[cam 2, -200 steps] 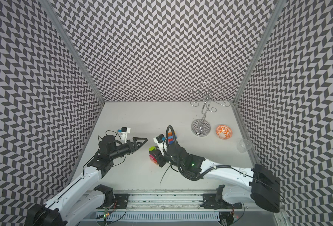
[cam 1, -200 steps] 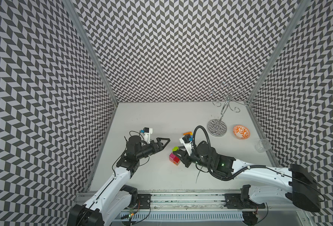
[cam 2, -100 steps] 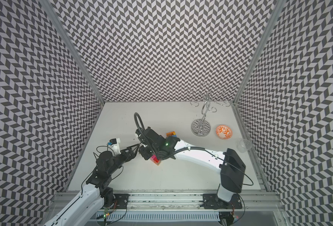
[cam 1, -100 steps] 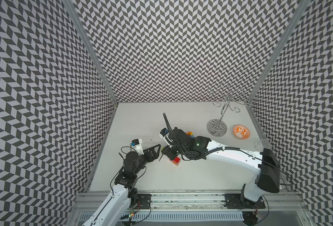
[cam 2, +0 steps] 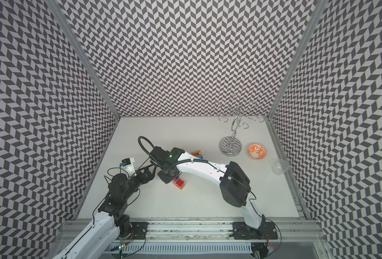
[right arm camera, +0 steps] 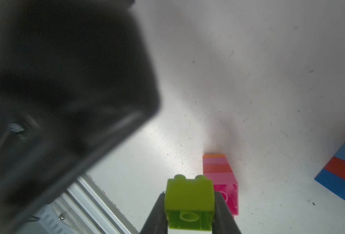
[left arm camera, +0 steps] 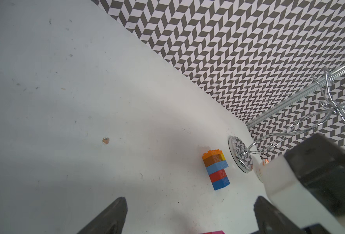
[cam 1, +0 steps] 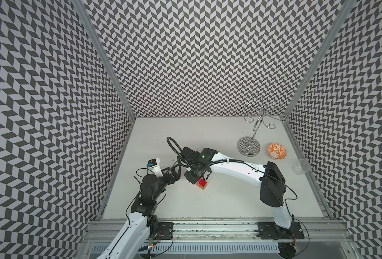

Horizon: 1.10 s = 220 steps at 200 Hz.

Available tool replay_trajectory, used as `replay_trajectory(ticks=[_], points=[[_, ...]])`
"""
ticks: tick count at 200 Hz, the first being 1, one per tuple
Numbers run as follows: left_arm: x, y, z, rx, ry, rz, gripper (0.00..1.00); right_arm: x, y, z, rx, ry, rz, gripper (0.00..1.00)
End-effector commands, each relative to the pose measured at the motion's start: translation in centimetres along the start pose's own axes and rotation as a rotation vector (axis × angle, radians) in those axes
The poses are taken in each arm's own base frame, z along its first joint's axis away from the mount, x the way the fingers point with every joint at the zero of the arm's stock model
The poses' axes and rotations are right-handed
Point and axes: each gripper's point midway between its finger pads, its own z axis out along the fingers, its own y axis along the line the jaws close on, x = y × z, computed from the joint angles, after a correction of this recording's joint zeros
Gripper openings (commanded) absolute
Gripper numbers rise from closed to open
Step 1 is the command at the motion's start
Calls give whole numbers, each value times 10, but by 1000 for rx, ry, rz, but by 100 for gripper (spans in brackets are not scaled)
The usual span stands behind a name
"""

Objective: Assemble the letter p with lego
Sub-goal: Assemble the lego brick with the lego brick.

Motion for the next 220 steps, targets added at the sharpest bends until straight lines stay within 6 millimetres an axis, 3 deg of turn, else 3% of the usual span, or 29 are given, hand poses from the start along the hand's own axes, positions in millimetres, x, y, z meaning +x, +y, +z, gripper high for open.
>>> replay_trajectory(ticks=[1, 122, 182, 220], points=[[-6, 1, -3, 1, -28, 13, 100, 14, -10, 0, 52, 76, -23, 0], [-6, 3, -5, -1, -30, 9, 100, 26, -29, 14, 87, 153, -19, 0], [-6, 2, -5, 7, -30, 10, 100, 13, -24, -16, 61, 77, -7, 0], [-6, 1, -5, 12, -29, 10, 100, 14, -32, -19, 68, 75, 10, 0]])
